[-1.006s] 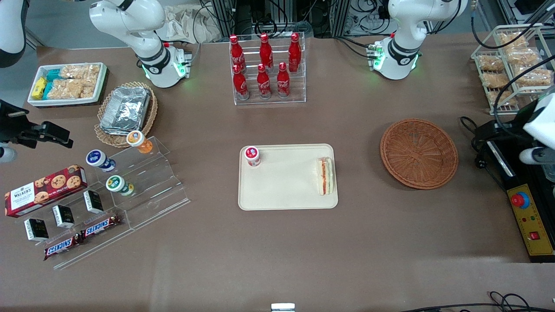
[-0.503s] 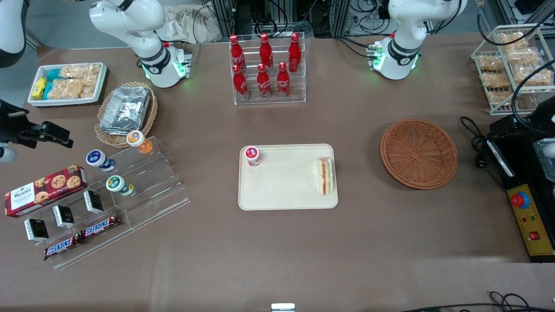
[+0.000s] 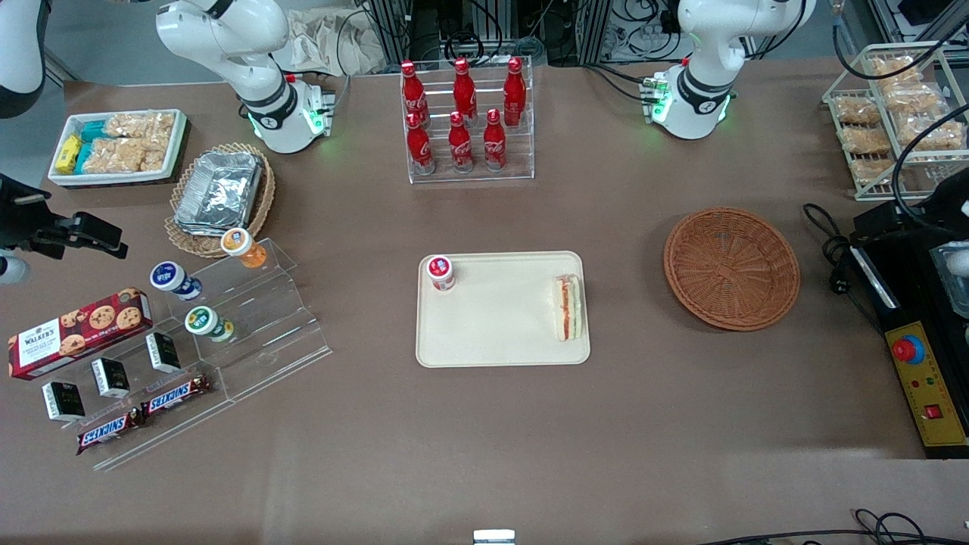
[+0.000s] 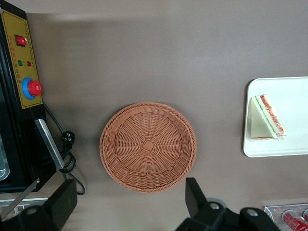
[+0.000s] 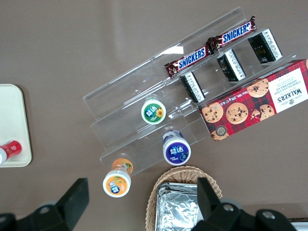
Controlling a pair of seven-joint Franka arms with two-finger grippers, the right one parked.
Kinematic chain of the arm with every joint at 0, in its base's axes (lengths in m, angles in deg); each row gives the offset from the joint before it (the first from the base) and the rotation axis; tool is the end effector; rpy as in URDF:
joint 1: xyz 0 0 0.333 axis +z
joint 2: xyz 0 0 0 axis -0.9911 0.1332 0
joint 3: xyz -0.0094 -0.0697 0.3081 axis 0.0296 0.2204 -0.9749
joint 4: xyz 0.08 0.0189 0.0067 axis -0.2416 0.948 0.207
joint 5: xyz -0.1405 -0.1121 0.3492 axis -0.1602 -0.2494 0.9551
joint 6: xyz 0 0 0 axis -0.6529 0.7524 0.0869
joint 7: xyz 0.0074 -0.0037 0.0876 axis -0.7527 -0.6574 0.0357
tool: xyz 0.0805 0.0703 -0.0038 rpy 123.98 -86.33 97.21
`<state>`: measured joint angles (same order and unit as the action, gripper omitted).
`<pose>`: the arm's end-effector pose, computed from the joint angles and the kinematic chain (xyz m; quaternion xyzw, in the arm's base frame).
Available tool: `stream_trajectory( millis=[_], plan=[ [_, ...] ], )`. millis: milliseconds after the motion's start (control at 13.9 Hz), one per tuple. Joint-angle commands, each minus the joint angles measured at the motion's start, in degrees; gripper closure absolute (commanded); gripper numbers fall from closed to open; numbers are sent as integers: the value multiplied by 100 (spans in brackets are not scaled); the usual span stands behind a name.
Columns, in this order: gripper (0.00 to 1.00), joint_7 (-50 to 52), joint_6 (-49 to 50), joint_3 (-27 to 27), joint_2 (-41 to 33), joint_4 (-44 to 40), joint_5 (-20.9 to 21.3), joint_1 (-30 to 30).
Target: Place sandwich from basket to tray
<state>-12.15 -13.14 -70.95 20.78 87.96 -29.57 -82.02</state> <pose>0.5871 0.0214 0.6175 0.9993 -0.0135 -0.0301 0.0191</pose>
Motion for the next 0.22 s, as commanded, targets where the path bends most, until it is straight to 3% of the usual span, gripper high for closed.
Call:
stream_trajectory(
  millis=[0,144],
  plan=[
    [0,-19,36,20,-45,30,-58,38],
    [0,-19,36,20,-45,30,-75,38]
  ],
)
